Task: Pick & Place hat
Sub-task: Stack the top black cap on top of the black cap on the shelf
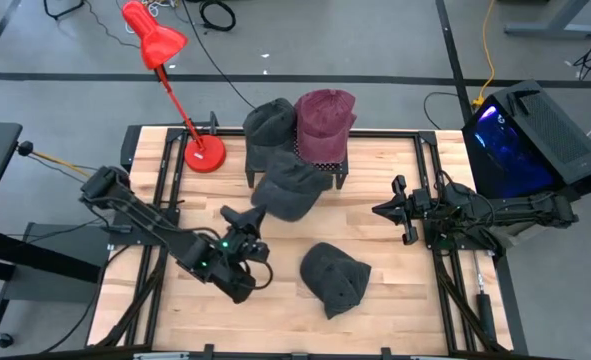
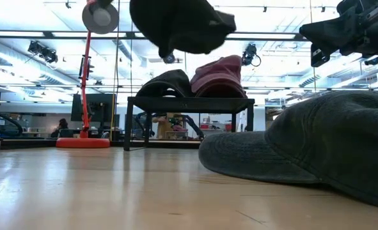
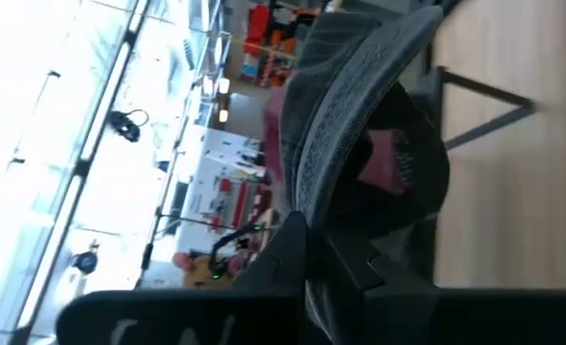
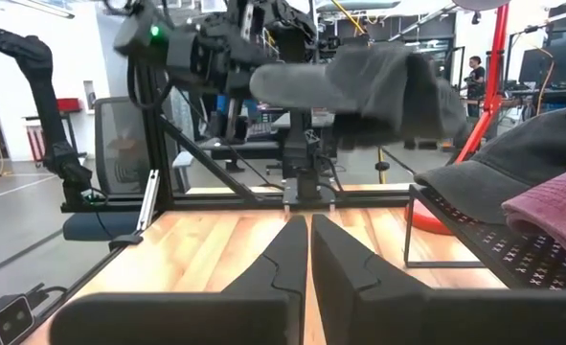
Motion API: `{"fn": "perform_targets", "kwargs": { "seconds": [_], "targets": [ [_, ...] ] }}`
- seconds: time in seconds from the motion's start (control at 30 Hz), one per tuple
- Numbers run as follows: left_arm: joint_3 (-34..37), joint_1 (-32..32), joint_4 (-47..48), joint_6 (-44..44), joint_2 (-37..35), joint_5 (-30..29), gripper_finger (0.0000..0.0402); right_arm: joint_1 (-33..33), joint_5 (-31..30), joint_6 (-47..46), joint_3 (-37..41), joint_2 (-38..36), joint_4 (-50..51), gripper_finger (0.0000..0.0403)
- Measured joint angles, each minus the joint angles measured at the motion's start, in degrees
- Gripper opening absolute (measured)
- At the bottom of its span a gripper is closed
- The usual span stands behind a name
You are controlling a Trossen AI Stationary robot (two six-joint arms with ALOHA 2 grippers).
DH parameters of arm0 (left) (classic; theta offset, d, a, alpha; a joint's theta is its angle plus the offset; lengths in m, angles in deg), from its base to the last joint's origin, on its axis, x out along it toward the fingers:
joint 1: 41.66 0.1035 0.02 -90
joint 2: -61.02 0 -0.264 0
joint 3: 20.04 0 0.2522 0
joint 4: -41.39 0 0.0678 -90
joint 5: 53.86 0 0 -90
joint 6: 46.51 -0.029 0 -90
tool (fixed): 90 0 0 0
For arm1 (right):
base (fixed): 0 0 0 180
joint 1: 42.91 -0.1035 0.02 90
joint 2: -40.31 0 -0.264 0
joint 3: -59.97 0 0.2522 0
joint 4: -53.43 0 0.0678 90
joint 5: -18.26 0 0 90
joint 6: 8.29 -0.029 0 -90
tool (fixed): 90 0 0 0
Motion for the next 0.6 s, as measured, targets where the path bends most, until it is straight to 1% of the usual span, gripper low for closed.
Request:
{"fn": "perform_targets", "kwargs": {
  "seconds": [0.17, 0.3, 0.43, 0.6],
  "targets": [
    [0.0, 0.97, -4.29, -8.28, -3.29, -2.17, 0.0014, 0.01, 0.0, -0.02, 0.0, -0.01, 0.0, 0.0023],
    [-0.02, 2.64, -7.64, -16.4, -5.45, -2.32, 0.0014, 0.01, 0.0, 0.0, 0.0, -0.01, 0.0, 0.0023],
    [-0.02, 4.85, -8.71, -22.75, -7.4, -2.2, 0.0014, 0.01, 0.0, -0.01, 0.0, -0.01, -0.02, 0.0023],
    [-0.01, 8.77, -8.69, -24.55, -9.82, -2.23, 0.0014, 0.01, 0.02, -0.02, 0.0, 0.01, 0.0, 0.0023]
  ]
}}
